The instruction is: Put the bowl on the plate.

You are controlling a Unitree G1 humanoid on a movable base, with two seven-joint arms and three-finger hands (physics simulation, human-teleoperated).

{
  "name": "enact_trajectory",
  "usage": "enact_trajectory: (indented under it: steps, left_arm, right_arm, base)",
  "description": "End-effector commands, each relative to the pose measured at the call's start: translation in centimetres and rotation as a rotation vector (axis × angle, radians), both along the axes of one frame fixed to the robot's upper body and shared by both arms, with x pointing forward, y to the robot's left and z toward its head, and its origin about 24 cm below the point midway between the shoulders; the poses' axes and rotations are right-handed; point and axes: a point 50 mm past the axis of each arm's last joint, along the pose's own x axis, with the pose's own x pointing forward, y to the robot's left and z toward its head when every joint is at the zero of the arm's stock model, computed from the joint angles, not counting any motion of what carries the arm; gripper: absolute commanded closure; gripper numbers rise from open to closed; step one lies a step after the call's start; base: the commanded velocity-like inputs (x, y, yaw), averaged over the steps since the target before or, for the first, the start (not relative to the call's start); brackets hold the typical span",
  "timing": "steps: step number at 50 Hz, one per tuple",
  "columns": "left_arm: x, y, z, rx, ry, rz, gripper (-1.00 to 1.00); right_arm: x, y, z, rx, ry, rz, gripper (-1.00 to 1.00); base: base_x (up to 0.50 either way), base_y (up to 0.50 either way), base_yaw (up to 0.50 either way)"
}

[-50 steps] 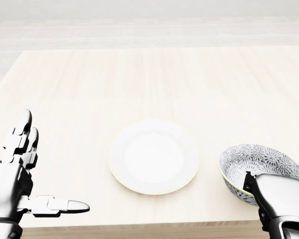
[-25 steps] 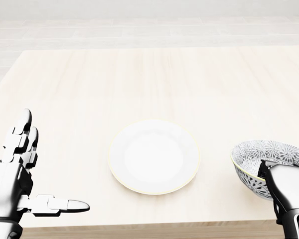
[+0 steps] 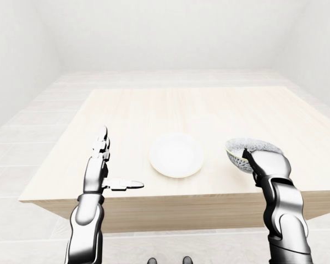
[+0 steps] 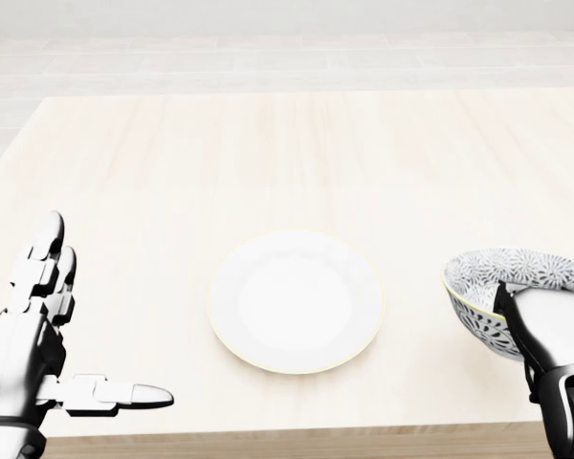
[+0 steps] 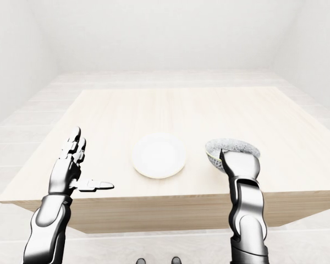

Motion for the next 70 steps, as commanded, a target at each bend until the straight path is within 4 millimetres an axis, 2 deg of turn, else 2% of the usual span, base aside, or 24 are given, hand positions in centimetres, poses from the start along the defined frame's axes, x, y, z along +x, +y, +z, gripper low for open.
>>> enact_trajectory:
  steps: [1, 12, 15, 28, 35, 38, 44, 47, 53, 62, 70]
  left_arm:
    - [0.0, -0.2, -0.1, 0.002, 0.002, -0.003, -1.0]
    - [-0.1, -0.5, 0.2, 0.013, -0.008, -0.009, -1.0]
    - [-0.2, -0.6, 0.8, 0.022, -0.035, -0.013, -1.0]
    - [-0.1, -0.7, 0.2, 0.019, -0.007, -0.009, -1.0]
    - [-0.1, -0.7, -0.2, 0.019, 0.008, -0.011, -1.0]
    - [-0.1, -0.7, 0.4, 0.023, -0.014, -0.014, -1.0]
    - [0.1, -0.6, -0.1, 0.019, 0.004, -0.01, -1.0]
    - [0.1, -0.7, 0.2, 0.021, -0.008, -0.013, -1.0]
    - [0.1, -0.6, -0.6, 0.019, 0.024, -0.007, -1.0]
    - [0.1, -0.4, 0.2, 0.021, -0.009, -0.006, -1.0]
    - [0.2, -0.2, 0.1, 0.021, -0.003, -0.001, -1.0]
  right_arm:
    - [1.7, 1.1, 1.5, -0.031, -0.025, 0.038, 0.61]
    - [3.6, 2.7, 2.3, -0.035, -0.029, 0.097, 0.61]
    - [3.8, 3.2, 2.4, -0.035, -0.031, 0.113, 0.62]
    - [5.4, 5.2, 3.0, -0.039, -0.036, 0.178, 0.63]
    - [6.8, 6.0, 2.3, -0.006, -0.028, 0.215, 0.62]
    - [7.2, 6.3, 2.1, 0.003, -0.027, 0.228, 0.63]
    - [8.2, 7.6, 0.8, 0.03, -0.023, 0.276, 0.65]
    - [8.4, 7.9, 0.7, 0.039, -0.029, 0.289, 0.65]
    - [9.2, 9.0, 0.7, 0.092, -0.052, 0.328, 0.65]
    - [9.8, 10.9, 1.8, 0.122, -0.09, 0.393, 0.67]
    - [9.7, 12.5, 2.6, 0.12, -0.099, 0.439, 0.67]
  base:
    - [0.0, 0.0, 0.0]
    - [0.0, 0.0, 0.0]
    - [0.0, 0.0, 0.0]
    - [0.0, 0.0, 0.0]
    - [0.0, 0.0, 0.0]
    - [0.0, 0.0, 0.0]
    - [0.0, 0.0, 0.0]
    - [0.0, 0.0, 0.0]
    - [0.0, 0.0, 0.0]
    - [0.0, 0.0, 0.0]
    - [0.0, 0.0, 0.0]
